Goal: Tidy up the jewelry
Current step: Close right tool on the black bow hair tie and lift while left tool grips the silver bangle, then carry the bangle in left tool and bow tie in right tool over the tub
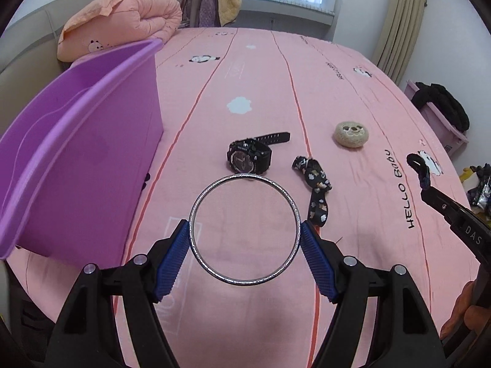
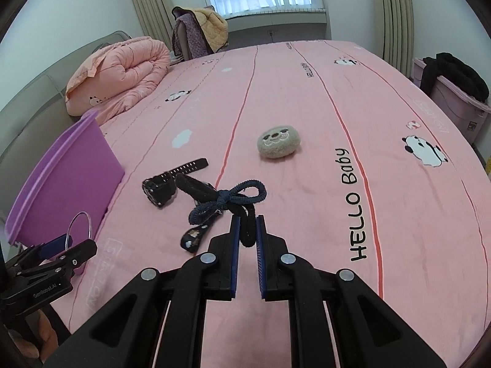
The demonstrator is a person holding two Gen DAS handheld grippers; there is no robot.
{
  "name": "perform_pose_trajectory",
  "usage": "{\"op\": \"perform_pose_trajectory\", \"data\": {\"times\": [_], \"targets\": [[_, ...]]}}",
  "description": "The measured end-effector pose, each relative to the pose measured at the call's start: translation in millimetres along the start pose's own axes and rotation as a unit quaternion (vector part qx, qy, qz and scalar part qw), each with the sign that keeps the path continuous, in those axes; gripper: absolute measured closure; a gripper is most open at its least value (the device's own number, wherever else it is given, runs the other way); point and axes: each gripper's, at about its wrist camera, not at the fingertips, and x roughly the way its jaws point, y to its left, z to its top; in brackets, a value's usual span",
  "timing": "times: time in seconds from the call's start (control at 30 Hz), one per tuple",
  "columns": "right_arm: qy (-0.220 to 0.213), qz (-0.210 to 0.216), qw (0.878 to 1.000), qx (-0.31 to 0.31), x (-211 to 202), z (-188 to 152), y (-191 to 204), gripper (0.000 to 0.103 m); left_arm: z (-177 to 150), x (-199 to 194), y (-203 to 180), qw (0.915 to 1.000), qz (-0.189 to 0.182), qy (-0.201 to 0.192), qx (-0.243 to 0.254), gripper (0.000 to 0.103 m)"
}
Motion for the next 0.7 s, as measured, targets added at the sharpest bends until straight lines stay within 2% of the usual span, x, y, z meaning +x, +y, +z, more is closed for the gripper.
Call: {"op": "perform_pose_trajectory", "data": {"times": [0.2, 0.37, 0.53, 0.7], "targets": [[-0.037, 0.031, 0.999, -0.02, -36.5, 17.1, 37.9, 0.093, 15.8, -49.8, 13.5, 0.9988, -0.013, -0.048, -0.005, 0.033], [-0.056, 0.066, 0.995, -0.047, -52.3, 32.7, 85.5, 0.093, 33.8, -88.7, 42.1, 0.9961, -0.014, -0.086, -0.016, 0.033], [-0.066, 0.113, 0.988, -0.085, -55.8, 51.2, 147.6, 0.093, 46.4, -117.9, 82.1, 0.9927, 0.017, -0.117, -0.026, 0.033], [-0.059, 0.158, 0.979, -0.114, -43.4, 60.5, 208.2, 0.093, 46.9, -122.4, 136.8, 0.9903, 0.058, -0.114, -0.054, 0.033]]}}
